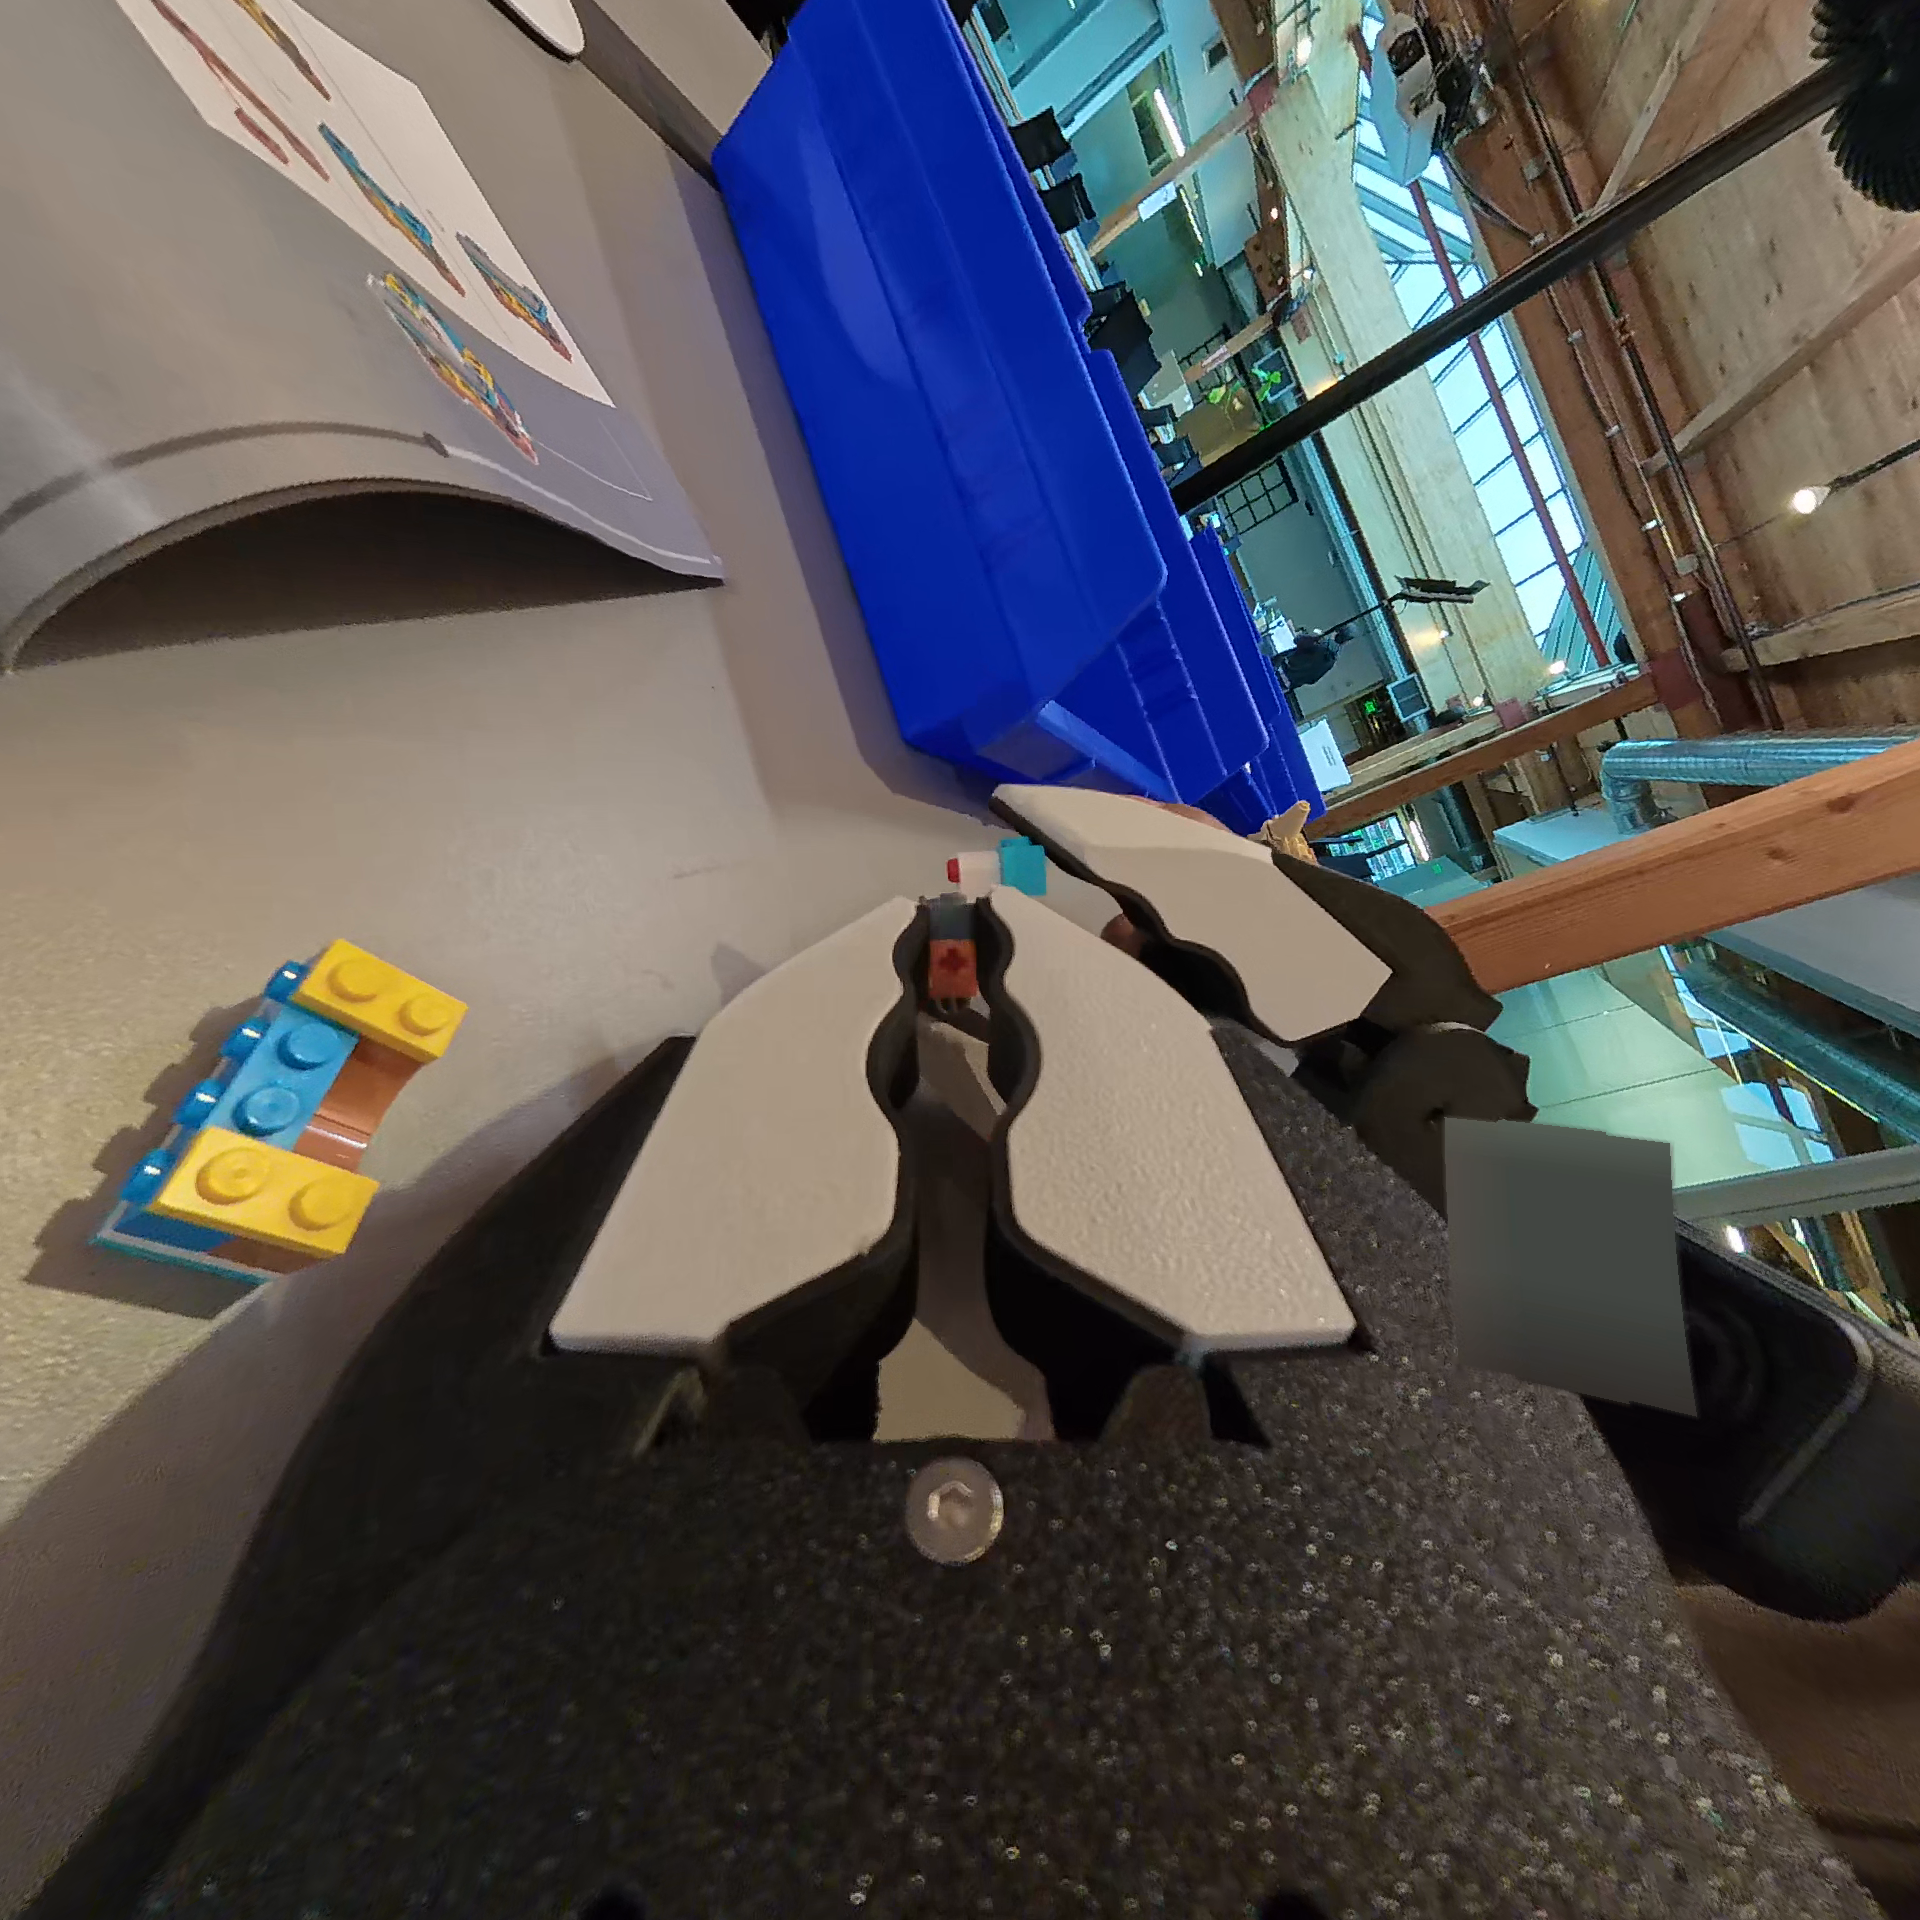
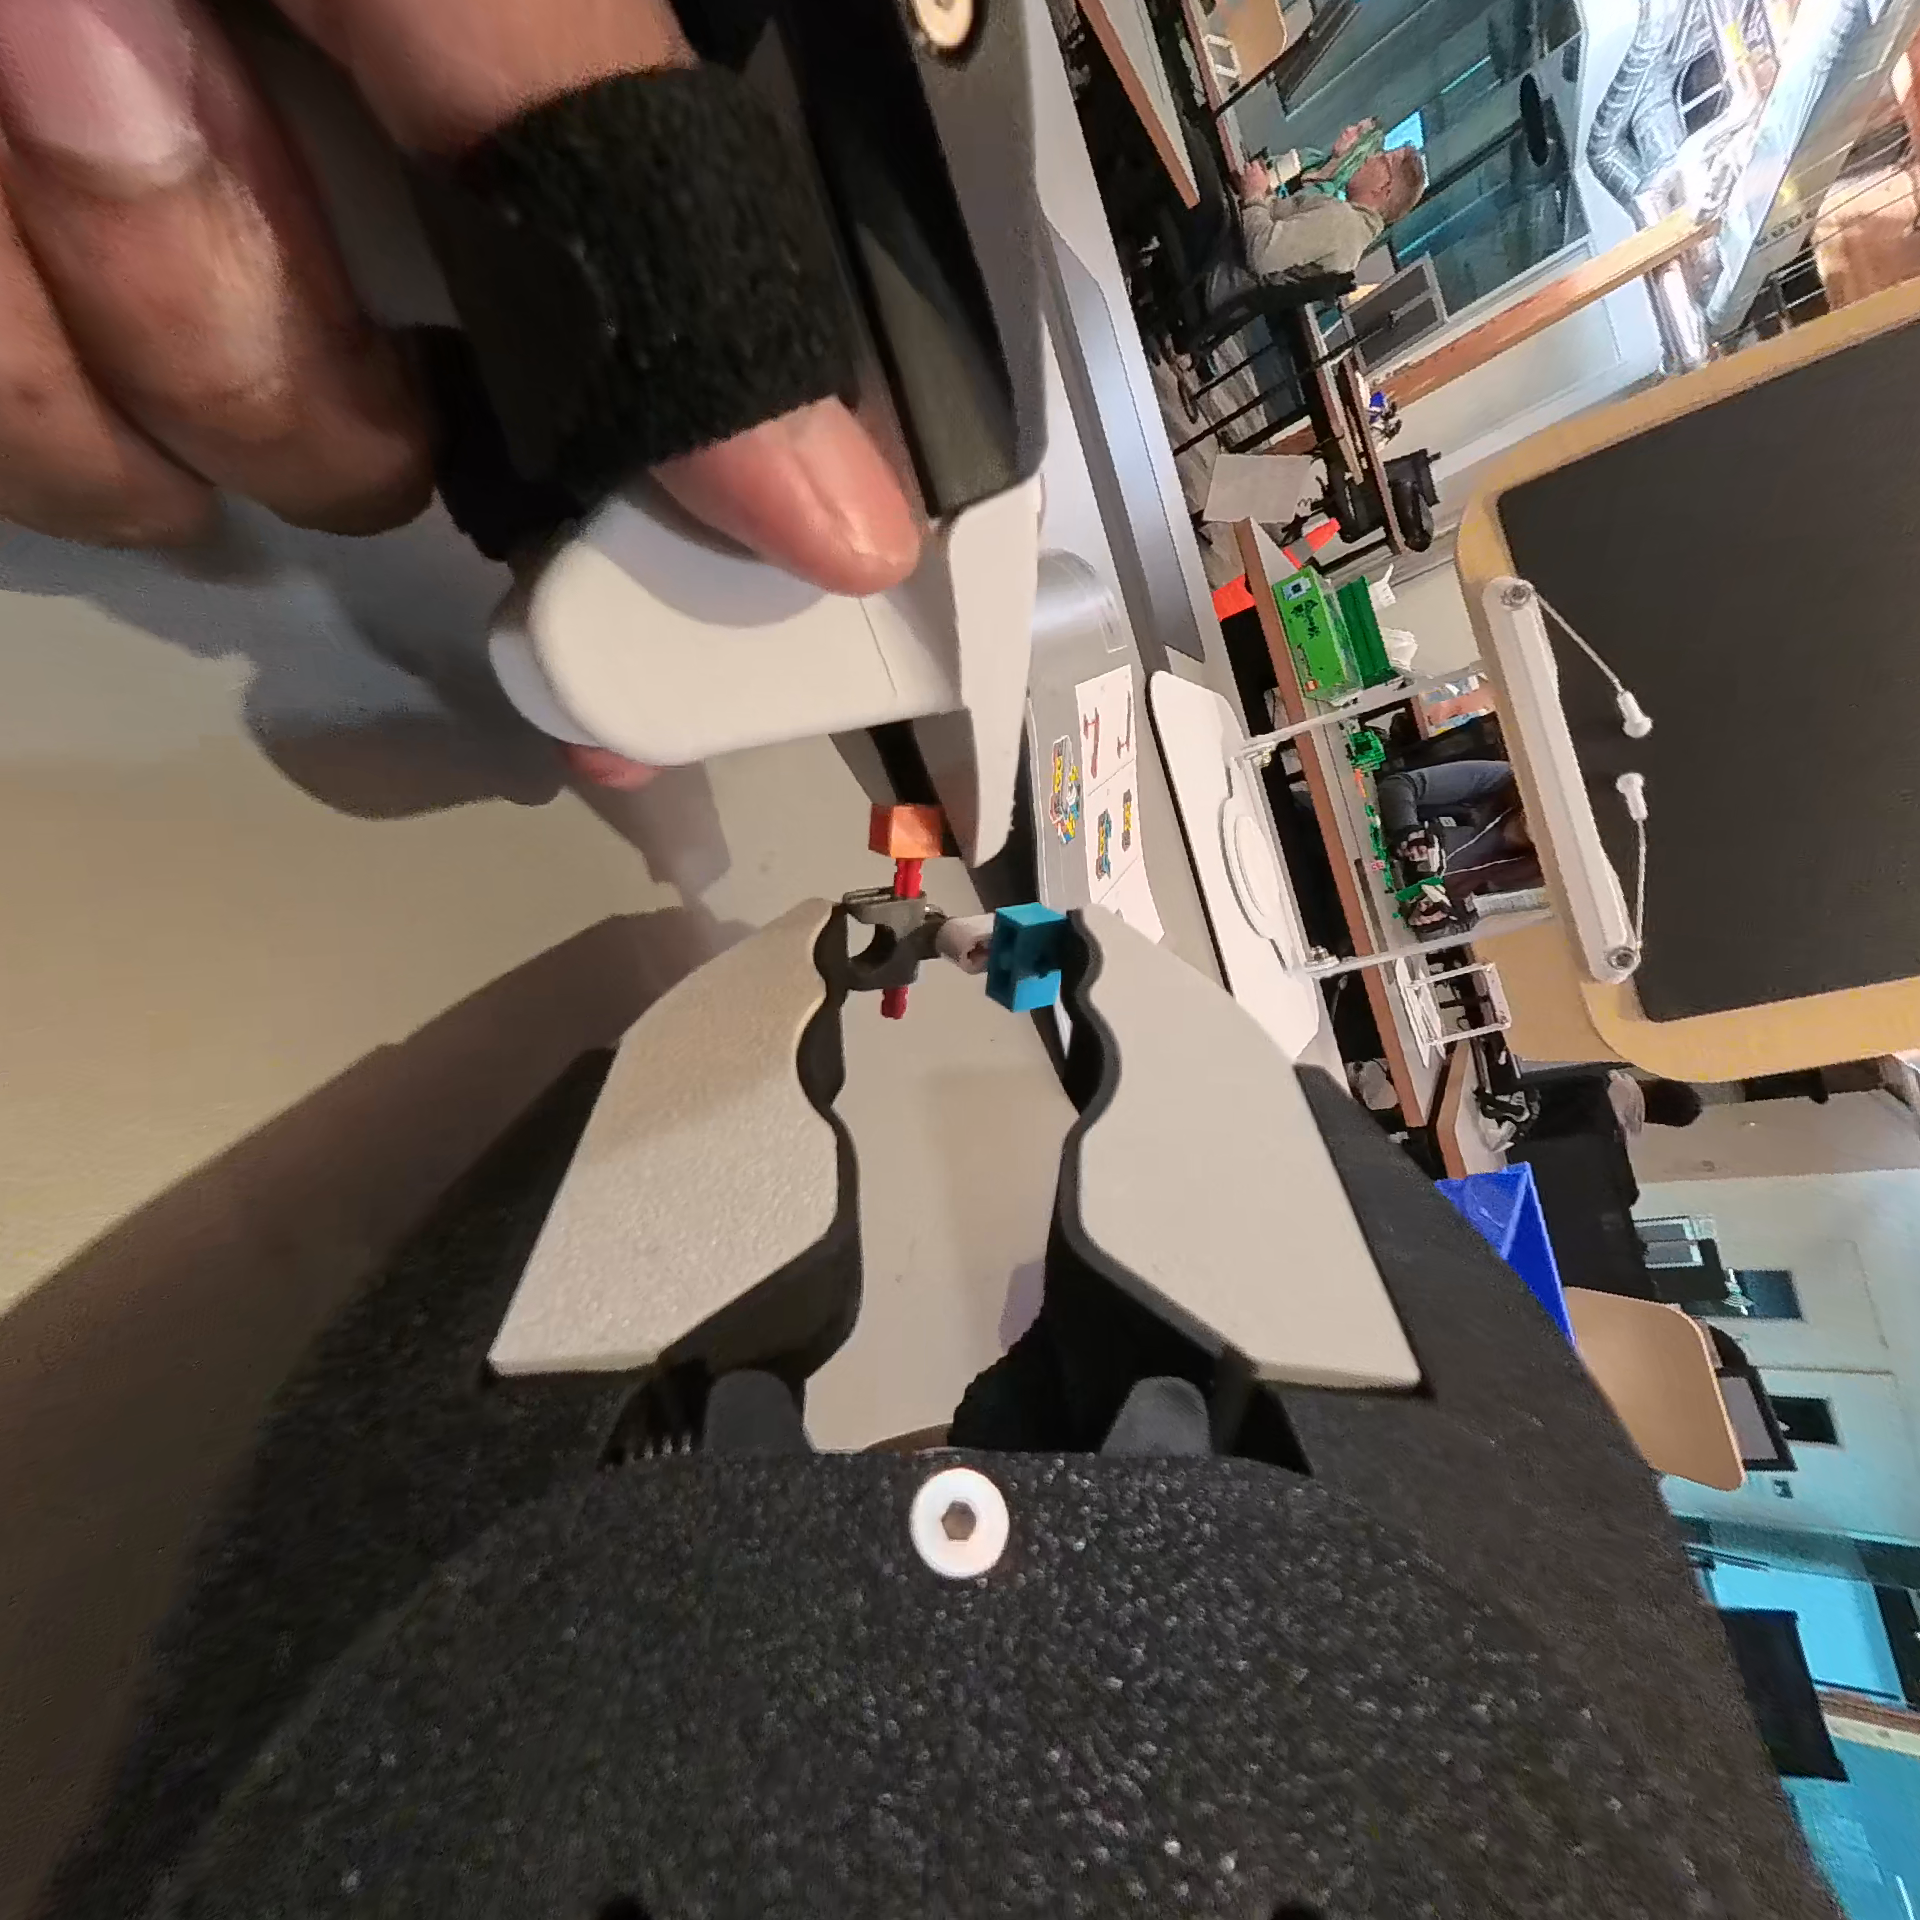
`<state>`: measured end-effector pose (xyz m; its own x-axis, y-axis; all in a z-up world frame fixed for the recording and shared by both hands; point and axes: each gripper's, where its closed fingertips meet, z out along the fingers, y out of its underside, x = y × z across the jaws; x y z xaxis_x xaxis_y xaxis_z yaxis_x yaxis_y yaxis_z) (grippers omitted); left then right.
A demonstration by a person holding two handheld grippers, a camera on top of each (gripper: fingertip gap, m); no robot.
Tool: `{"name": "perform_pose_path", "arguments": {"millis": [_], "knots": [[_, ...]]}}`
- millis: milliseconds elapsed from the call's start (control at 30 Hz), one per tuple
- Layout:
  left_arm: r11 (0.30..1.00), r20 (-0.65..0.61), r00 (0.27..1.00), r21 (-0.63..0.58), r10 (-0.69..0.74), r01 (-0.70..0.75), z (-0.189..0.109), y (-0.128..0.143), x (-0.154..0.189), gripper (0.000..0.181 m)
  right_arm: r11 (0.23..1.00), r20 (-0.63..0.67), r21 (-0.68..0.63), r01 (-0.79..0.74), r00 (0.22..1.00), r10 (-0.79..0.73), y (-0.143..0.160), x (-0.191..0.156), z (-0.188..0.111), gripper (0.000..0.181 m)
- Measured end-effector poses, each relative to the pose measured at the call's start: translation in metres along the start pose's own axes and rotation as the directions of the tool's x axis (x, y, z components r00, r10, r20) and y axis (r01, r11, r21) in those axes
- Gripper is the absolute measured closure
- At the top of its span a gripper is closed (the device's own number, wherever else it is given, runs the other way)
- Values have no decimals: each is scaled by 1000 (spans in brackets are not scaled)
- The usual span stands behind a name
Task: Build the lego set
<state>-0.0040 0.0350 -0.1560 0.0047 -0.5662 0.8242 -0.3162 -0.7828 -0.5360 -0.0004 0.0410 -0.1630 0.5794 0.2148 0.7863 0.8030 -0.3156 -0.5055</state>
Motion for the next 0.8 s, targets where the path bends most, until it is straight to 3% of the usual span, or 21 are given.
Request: {"name": "perform_pose_path", "arguments": {"millis": [433, 800], "knots": [[997, 41, 999, 75, -4, 1, -2, -5, -2, 173, 998, -5, -25, -51, 999, 51, -3, 0, 4, 142], [998, -22, 1000, 63, -12, 14, -1, -6, 6, 169, 998, -4, -5, -58, 998, 58, -3, 2, 3, 142]]}}
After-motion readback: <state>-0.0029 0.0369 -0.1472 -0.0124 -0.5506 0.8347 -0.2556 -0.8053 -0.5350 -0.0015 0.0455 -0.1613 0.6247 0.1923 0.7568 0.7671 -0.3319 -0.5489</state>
